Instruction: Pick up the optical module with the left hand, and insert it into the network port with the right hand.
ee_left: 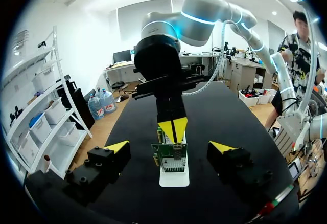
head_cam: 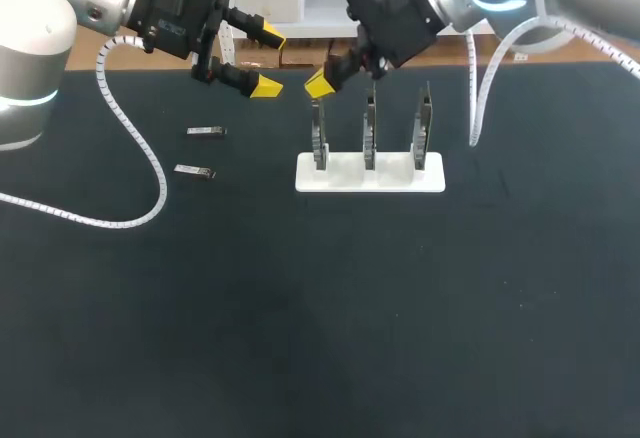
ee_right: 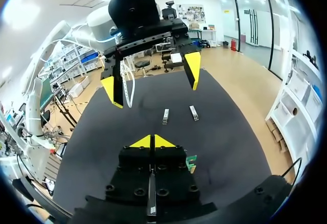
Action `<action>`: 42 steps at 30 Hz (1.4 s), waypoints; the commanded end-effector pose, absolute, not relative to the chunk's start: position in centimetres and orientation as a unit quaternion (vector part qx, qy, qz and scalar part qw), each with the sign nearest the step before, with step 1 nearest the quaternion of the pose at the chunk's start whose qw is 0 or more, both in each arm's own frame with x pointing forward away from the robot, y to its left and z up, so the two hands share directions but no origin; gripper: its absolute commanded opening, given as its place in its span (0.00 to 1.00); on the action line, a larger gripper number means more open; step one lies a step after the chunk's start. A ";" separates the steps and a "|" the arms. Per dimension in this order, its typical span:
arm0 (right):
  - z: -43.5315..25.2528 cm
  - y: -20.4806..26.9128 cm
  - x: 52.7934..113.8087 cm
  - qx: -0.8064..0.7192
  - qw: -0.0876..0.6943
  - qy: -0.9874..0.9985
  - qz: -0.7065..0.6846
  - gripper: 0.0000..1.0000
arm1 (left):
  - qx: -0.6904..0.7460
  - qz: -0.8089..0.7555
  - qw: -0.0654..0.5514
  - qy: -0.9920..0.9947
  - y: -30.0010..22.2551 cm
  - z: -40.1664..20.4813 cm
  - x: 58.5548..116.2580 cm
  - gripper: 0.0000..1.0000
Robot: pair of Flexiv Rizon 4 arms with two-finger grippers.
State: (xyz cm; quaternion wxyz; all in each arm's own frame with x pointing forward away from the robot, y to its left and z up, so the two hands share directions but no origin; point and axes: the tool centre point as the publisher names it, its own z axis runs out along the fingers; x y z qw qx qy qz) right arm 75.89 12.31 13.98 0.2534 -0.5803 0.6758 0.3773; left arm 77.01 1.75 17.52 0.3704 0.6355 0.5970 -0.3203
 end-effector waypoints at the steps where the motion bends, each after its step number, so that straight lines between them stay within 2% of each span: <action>1: 12.2 12.4 75.2 -0.576 0.256 0.679 0.377 0.00 | 0.637 -0.320 0.367 0.598 1.7 17.6 77.2 1.00; 20: 12.4 12.1 75.2 -0.574 0.261 0.681 0.372 0.00 | 0.637 -0.320 0.367 0.598 1.7 17.6 77.2 1.00; 42: 16.2 12.0 75.7 -0.598 0.301 0.653 0.354 0.00 | 0.637 -0.320 0.367 0.598 1.7 17.6 77.2 1.00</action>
